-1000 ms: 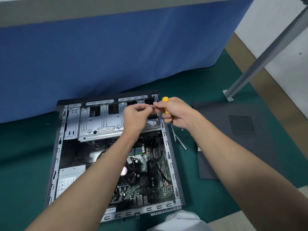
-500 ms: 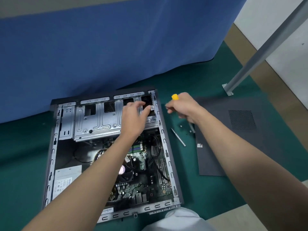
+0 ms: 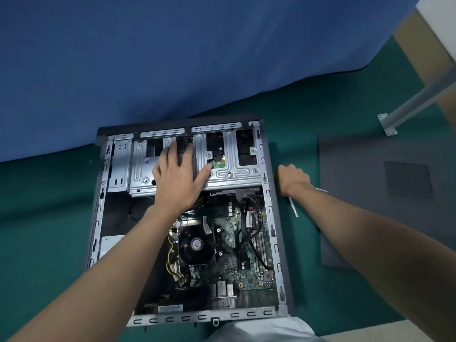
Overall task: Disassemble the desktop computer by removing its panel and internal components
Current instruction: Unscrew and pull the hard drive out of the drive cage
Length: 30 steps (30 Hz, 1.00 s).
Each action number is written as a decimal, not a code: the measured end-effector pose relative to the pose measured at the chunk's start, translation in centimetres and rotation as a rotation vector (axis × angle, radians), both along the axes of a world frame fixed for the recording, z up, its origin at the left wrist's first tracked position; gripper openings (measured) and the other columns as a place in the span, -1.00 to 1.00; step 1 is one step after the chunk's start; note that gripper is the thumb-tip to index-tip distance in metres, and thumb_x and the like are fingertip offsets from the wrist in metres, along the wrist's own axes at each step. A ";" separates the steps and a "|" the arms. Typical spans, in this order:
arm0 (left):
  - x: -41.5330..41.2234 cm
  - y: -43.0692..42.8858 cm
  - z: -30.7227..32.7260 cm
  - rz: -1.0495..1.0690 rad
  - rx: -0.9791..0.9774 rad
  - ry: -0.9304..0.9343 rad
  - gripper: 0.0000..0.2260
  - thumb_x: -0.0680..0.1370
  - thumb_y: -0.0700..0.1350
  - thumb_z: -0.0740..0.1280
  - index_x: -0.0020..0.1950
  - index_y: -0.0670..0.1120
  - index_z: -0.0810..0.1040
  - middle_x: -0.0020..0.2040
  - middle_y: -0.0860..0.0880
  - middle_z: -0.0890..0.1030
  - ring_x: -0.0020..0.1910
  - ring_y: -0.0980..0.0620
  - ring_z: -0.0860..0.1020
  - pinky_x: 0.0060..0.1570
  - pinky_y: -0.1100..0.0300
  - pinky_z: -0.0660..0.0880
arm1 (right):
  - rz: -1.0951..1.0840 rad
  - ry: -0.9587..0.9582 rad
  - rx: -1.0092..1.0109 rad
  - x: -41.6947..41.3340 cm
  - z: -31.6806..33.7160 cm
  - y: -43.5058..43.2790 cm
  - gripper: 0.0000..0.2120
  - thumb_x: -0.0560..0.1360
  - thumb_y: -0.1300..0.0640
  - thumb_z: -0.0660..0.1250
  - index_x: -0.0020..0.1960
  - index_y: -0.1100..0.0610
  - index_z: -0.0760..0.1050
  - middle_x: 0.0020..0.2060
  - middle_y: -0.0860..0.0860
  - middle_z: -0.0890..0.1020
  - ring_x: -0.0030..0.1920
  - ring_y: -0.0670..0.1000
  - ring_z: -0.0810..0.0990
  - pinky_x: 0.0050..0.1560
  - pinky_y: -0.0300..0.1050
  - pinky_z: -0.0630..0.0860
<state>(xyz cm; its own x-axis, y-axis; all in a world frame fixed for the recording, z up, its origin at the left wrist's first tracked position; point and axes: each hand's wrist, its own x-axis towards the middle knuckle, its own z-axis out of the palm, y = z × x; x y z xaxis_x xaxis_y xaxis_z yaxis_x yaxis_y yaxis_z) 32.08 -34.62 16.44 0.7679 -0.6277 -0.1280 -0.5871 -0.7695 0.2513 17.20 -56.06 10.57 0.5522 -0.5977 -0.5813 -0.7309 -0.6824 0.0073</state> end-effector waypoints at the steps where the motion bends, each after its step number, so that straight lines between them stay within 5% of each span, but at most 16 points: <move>1: 0.0 0.0 -0.1 0.003 -0.001 0.001 -0.39 0.56 0.33 0.04 0.53 0.05 0.15 0.57 -0.12 0.02 0.51 -0.10 -0.04 0.41 -0.13 -0.01 | -0.005 -0.001 -0.009 0.1 0.0 -0.1 -0.66 0.45 0.32 0.26 0.21 0.19 0.36 0.16 0.16 0.48 0.16 0.21 0.50 0.01 0.04 0.45; 7: 0.0 -0.2 -0.2 0.022 -0.010 0.006 -0.40 0.56 0.31 0.07 0.52 0.05 0.17 0.57 -0.12 0.02 0.50 -0.12 -0.03 0.39 -0.13 0.00 | -0.083 -0.033 -0.016 0.4 1.0 -0.7 -0.69 0.48 0.24 0.23 0.22 0.19 0.42 0.18 0.18 0.50 0.17 0.24 0.51 0.05 0.03 0.46; 11: -0.3 -0.3 -0.1 0.012 -0.024 0.004 -0.42 0.58 0.29 0.07 0.54 0.09 0.11 0.56 -0.15 0.02 0.51 -0.16 -0.02 0.37 -0.14 0.02 | -0.301 -0.284 0.132 1.8 5.4 -2.2 -0.71 0.56 -0.03 0.14 0.10 0.16 0.45 0.19 0.24 0.51 0.16 0.28 0.50 0.08 -0.01 0.42; 17: -0.3 -0.1 0.2 -0.042 0.012 0.022 -0.49 0.59 0.31 -0.01 0.53 0.27 0.03 0.58 -0.15 -0.05 0.52 -0.14 -0.08 0.37 -0.12 -0.01 | -0.210 -0.579 0.314 4.3 14.0 -1.7 -0.72 0.59 0.03 0.18 -0.26 0.11 0.28 -0.27 0.04 0.47 -0.20 0.12 0.46 -0.28 -0.08 0.43; 20: -0.1 0.3 0.4 -0.059 0.039 0.051 -0.46 0.57 0.34 -0.04 0.53 0.31 -0.04 0.59 -0.12 -0.10 0.54 -0.11 -0.12 0.41 -0.11 -0.02 | -0.187 -0.767 0.464 5.4 17.3 0.0 -0.64 0.54 -0.04 0.28 -0.23 0.25 0.42 -0.28 0.06 0.54 -0.26 0.04 0.53 -0.13 -0.05 0.49; 23: 0.1 1.0 0.6 -0.088 0.063 0.049 -0.46 0.56 0.36 -0.07 0.52 0.34 -0.09 0.59 -0.08 -0.12 0.55 -0.06 -0.15 0.44 -0.07 -0.01 | -0.024 -0.812 0.392 6.3 19.4 1.8 -0.60 0.53 -0.12 0.28 -0.15 0.25 0.52 -0.29 0.01 0.67 -0.39 -0.18 0.53 -0.30 -0.34 0.41; 28: 0.2 1.7 0.5 -0.124 0.100 0.076 -0.47 0.55 0.38 -0.14 0.51 0.36 -0.16 0.59 -0.06 -0.17 0.55 0.00 -0.23 0.47 0.01 -0.09 | 0.156 -0.870 0.185 7.2 19.3 4.5 -0.77 0.56 -0.01 0.27 -0.04 0.18 0.43 -0.25 0.07 0.63 -0.15 0.10 0.58 -0.04 0.05 0.53; 30: 0.4 1.7 0.4 -0.128 0.115 0.099 -0.47 0.54 0.39 -0.18 0.49 0.37 -0.22 0.58 -0.06 -0.21 0.54 0.01 -0.27 0.47 0.02 -0.14 | 0.232 -0.885 0.175 7.3 18.7 5.5 -0.84 0.57 0.04 0.26 0.01 0.12 0.36 -0.24 0.06 0.62 -0.17 0.07 0.58 -0.05 0.05 0.51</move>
<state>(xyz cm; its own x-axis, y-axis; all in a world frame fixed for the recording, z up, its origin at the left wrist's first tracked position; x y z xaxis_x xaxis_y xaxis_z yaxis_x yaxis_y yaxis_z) 32.44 -32.94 16.88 0.6626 -0.6966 -0.2752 -0.6592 -0.7168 0.2271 24.54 -50.55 29.24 0.9320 -0.3606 0.0367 -0.2667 -0.7508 -0.6042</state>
